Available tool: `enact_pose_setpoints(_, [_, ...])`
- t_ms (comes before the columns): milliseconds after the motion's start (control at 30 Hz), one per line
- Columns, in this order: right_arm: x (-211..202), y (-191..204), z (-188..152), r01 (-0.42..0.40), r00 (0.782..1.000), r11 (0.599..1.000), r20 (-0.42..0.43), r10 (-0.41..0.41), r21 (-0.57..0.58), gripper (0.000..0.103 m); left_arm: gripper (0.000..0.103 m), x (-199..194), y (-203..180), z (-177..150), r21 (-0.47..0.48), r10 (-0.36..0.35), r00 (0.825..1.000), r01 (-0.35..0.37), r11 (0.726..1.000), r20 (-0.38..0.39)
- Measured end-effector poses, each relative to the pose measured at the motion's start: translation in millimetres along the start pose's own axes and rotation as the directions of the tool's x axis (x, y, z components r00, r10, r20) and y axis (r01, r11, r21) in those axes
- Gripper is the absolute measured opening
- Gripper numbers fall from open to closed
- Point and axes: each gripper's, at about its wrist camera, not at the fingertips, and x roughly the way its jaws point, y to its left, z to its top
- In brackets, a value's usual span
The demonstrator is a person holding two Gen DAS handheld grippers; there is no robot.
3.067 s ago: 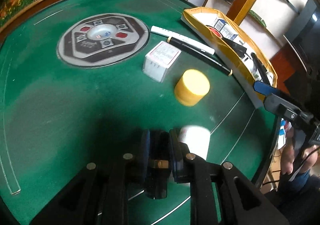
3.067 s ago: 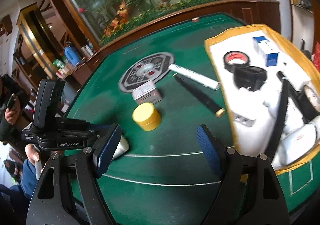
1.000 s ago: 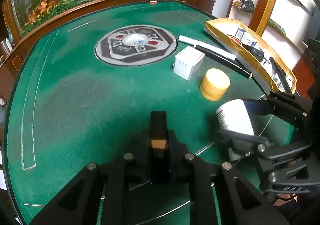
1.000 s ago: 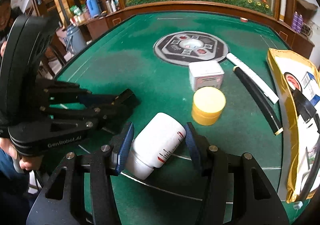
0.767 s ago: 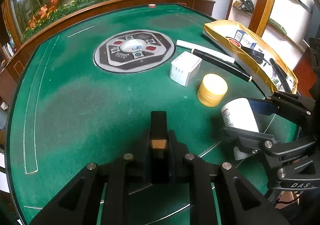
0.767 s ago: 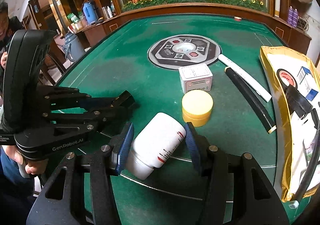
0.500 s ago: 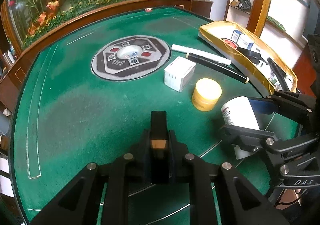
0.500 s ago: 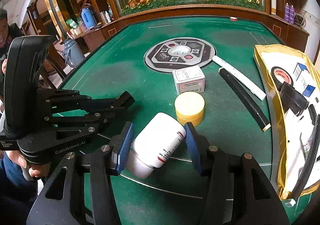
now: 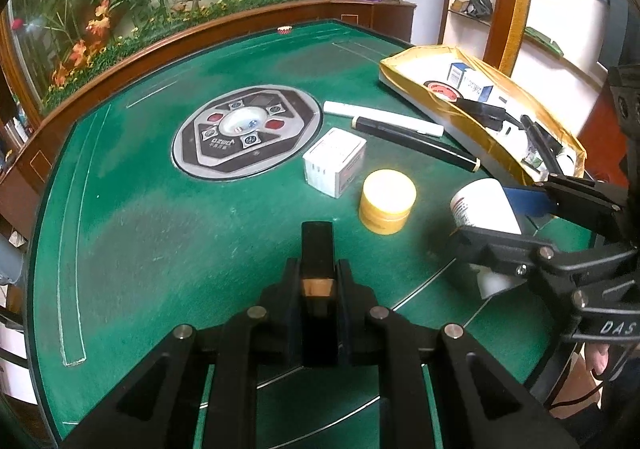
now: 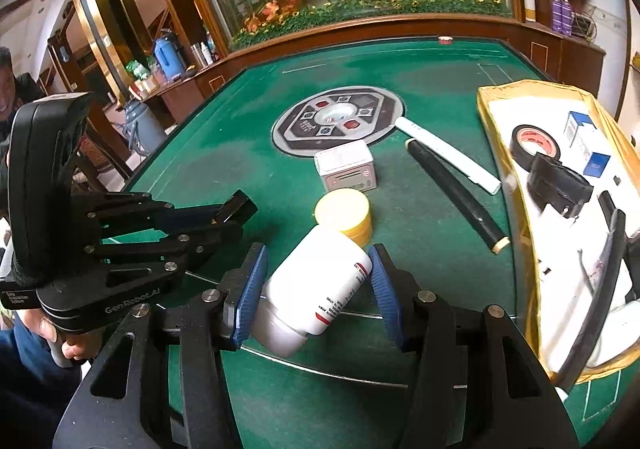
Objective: Organize rigid objects
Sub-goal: 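Carry the white bottle onto the tray and open the right tool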
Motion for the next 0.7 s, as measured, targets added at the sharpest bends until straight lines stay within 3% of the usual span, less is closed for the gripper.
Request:
enact_pose_setpoints(433, [-24,-31,1,0.021,0.998,0.997,0.059,-0.025,0.069,0.052,0.017,-9,-31,24,0.055,-0.039,0.999,0.037,0.998,0.036])
enact_pose_setpoints(700, [-44,-60,0,0.048,0.993,0.990,0.103,-0.061,0.130,0.052,0.017,-7,-58,49,0.071,-0.118,0.992,0.115,0.991,0.042])
